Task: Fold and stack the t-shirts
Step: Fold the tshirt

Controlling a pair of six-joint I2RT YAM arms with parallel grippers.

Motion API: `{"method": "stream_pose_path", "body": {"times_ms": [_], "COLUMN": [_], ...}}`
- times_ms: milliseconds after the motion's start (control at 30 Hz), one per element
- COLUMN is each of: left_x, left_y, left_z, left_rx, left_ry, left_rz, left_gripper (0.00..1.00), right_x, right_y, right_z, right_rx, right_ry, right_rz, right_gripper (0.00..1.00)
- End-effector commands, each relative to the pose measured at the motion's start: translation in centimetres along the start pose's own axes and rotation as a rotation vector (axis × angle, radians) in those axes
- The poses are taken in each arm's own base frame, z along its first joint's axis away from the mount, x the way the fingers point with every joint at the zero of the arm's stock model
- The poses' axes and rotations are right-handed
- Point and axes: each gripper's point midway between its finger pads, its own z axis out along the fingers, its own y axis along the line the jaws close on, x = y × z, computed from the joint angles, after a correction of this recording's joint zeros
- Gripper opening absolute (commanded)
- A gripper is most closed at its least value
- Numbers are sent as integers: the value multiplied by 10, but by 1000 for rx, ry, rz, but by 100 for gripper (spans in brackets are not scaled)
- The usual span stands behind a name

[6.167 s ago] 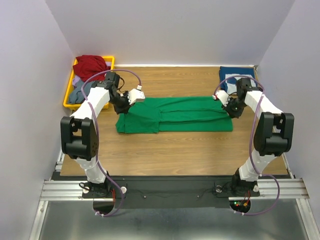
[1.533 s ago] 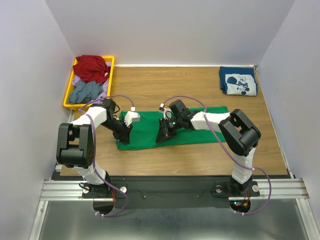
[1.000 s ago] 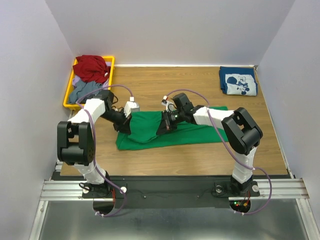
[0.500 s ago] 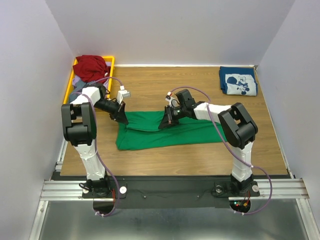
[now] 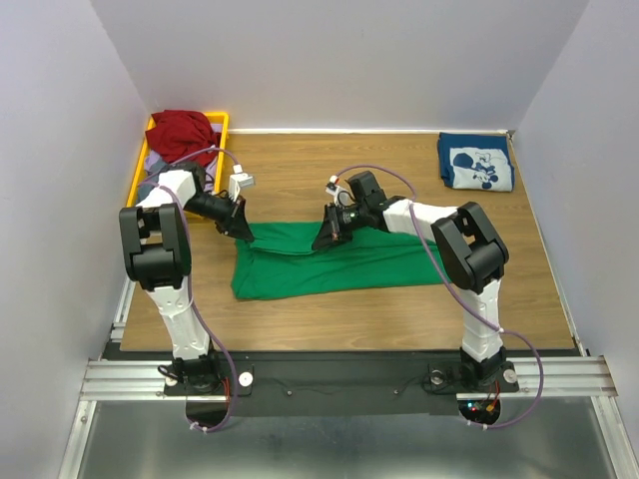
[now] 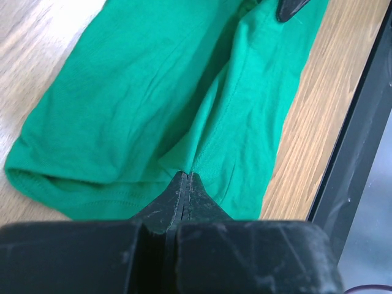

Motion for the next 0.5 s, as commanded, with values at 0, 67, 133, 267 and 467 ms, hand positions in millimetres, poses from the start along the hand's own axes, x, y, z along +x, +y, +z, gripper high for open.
{"method": "stream_pose_path", "body": {"times_ms": [0, 67, 133, 267, 467], "left_x": [-3, -2, -3, 0, 9], "left_y": [-1, 2, 5, 7, 5], "left_z": [-9, -11, -10, -5, -2], "left_rx": [7, 2, -1, 12, 8], "left_ry": [-34, -41, -48, -48, -29], "left_rz": [-15, -26, -36, -49, -60], "left_gripper": [0, 0, 0, 0, 0], "right_x": [-22, -25, -31, -30, -18], "right_y": [17, 12, 4, -7, -11], "right_z": [-7, -7, -4, 2, 3], "right_rx": [-44, -31, -13, -15, -23], "right_ry": [-50, -58, -70, -50, -19], "right_rz": [-90, -91, -90, -61, -36], "right_gripper": [0, 1, 1, 0, 1]}}
